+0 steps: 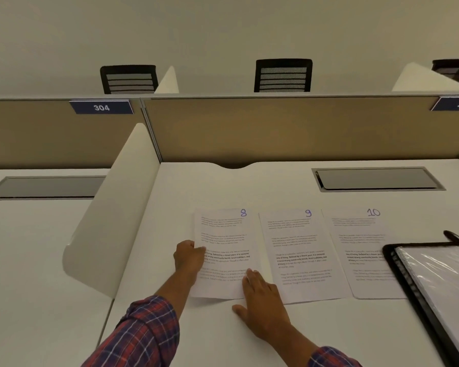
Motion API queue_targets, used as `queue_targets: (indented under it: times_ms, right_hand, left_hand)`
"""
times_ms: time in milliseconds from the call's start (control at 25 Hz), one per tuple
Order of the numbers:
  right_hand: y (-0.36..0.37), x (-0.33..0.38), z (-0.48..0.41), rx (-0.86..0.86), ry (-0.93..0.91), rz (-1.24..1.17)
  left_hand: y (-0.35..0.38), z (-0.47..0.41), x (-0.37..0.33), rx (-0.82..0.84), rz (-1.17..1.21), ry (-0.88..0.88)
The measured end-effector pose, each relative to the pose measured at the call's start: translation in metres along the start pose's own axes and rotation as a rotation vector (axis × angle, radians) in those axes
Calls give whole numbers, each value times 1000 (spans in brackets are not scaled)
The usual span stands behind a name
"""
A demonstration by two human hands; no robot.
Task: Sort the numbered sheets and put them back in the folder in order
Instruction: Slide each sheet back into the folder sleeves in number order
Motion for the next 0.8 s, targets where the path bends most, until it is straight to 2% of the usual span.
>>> queue_targets:
  times_ms: [160,280,520,680,800]
  right_hand:
    - [-3,-1,2,-26,7,-31]
    - [-9,-6,6,-95,78,-205]
    - [-24,-20,30,-401,269,-817]
    - [-14,-26,52,-480,467,-1342]
    - [4,-27,73,-520,528,-1776]
  left_hand:
    - [-3,12,-5,19,-12,99]
    - [-10,27,-5,23,39,198]
    - [-28,46,2,4,254,263]
    - [-21,67,10,55,380,244]
    - [-8,82,18,113,464,201]
Point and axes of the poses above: each hand's wrist, its own z-axis away from the middle knuckle, its own y-axis out of the palm, x = y × z, the point moved 5 cm from there along -z, towards the middle knuckle, and after that the axes turned 3 degrees about x, right-handed, at the moved point
